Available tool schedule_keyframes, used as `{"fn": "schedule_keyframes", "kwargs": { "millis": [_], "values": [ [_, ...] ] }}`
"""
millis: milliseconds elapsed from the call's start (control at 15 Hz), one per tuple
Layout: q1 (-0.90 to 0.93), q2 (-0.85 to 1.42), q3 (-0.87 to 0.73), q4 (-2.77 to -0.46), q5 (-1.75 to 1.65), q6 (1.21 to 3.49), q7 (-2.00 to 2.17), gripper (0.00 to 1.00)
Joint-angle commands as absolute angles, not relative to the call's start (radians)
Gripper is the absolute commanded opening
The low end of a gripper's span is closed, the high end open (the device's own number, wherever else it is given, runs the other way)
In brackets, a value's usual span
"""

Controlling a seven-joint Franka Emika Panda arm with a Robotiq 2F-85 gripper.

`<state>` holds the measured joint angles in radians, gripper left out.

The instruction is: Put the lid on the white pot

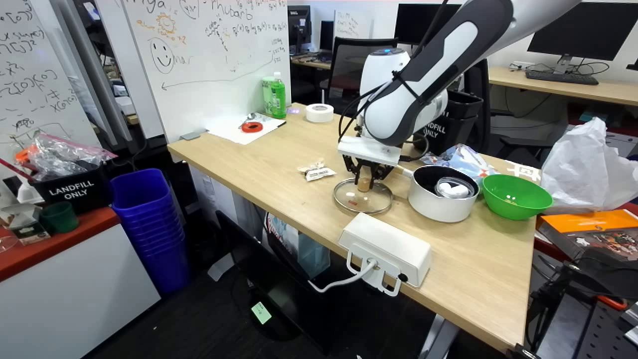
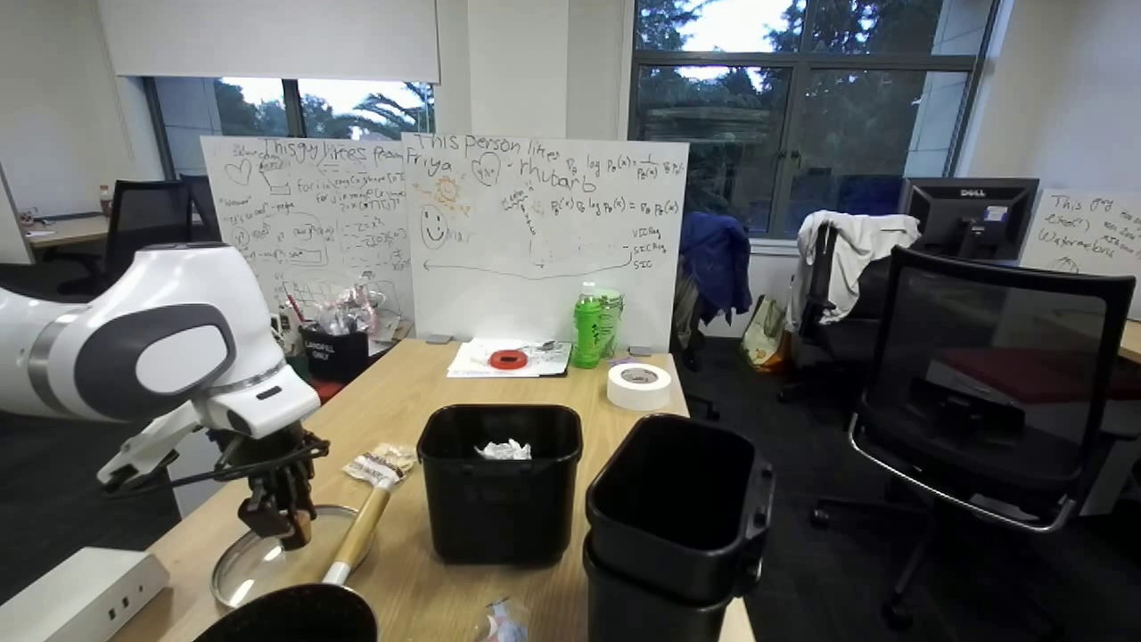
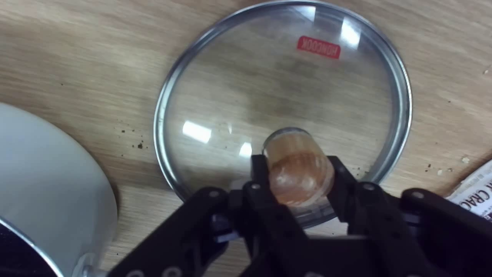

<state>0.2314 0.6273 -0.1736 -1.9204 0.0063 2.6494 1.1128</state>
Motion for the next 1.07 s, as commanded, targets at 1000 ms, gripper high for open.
{"fn": "schedule_keyframes", "kwargs": {
  "millis": [1000],
  "values": [
    [0.212, 0.3, -0.117, -2.222, -0.019, 2.737, 1.08, 0.16]
  ]
}}
